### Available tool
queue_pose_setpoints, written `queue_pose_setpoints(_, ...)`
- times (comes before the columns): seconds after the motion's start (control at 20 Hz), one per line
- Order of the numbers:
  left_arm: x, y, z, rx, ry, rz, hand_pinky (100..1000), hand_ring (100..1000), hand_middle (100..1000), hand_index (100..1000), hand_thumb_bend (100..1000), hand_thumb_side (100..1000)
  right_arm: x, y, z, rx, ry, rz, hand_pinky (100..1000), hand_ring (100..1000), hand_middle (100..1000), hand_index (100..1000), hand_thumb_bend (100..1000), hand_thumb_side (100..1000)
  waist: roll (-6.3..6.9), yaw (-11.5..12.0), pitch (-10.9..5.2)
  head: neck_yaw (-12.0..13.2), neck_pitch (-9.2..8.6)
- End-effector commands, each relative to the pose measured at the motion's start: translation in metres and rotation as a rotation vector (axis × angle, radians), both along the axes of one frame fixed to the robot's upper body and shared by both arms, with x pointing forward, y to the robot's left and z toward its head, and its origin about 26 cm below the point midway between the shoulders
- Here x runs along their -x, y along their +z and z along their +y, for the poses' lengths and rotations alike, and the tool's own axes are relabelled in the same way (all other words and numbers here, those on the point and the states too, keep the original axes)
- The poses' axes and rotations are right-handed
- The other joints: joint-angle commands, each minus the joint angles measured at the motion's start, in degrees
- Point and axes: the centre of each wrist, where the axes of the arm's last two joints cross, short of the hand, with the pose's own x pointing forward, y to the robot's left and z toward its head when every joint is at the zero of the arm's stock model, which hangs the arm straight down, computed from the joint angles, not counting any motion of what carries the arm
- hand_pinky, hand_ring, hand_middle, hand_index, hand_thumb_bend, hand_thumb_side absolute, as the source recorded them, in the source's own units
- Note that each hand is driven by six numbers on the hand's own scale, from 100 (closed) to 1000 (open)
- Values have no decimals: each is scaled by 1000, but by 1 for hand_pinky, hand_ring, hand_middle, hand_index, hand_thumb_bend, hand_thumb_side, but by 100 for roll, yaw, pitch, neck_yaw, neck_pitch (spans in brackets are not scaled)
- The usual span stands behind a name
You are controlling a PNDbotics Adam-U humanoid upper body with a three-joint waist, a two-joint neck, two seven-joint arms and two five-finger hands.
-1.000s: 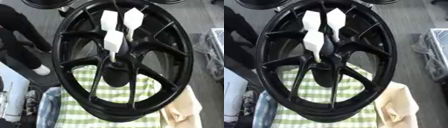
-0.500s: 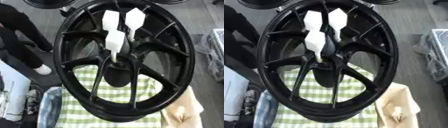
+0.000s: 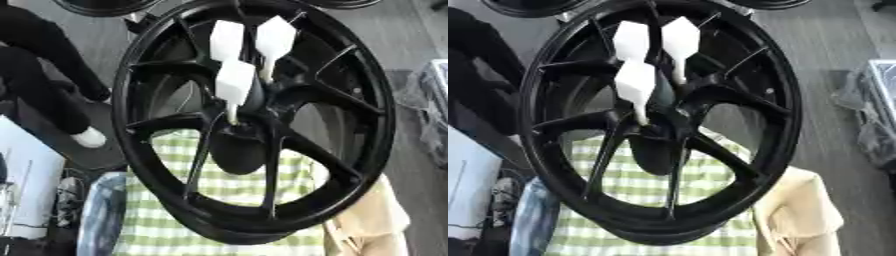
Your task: Pull the pin out of the wheel hub.
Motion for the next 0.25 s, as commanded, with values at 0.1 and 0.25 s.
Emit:
queue_pose_setpoints(0.1, 0, 9, -3, -5, -22, -32, 812, 836, 737, 741, 223, 784, -12, 5, 17, -49, 177, -77, 922, 747, 681, 855, 100, 792, 20, 40, -124, -48, 31)
queue_pose_setpoints(0.25, -1, 10, -4, -2, -27, -33, 811, 836, 738, 742, 225, 783, -25, -3, 22, -73, 232, -48, 927, 737, 660, 852, 100, 812, 34, 76, -119, -64, 31)
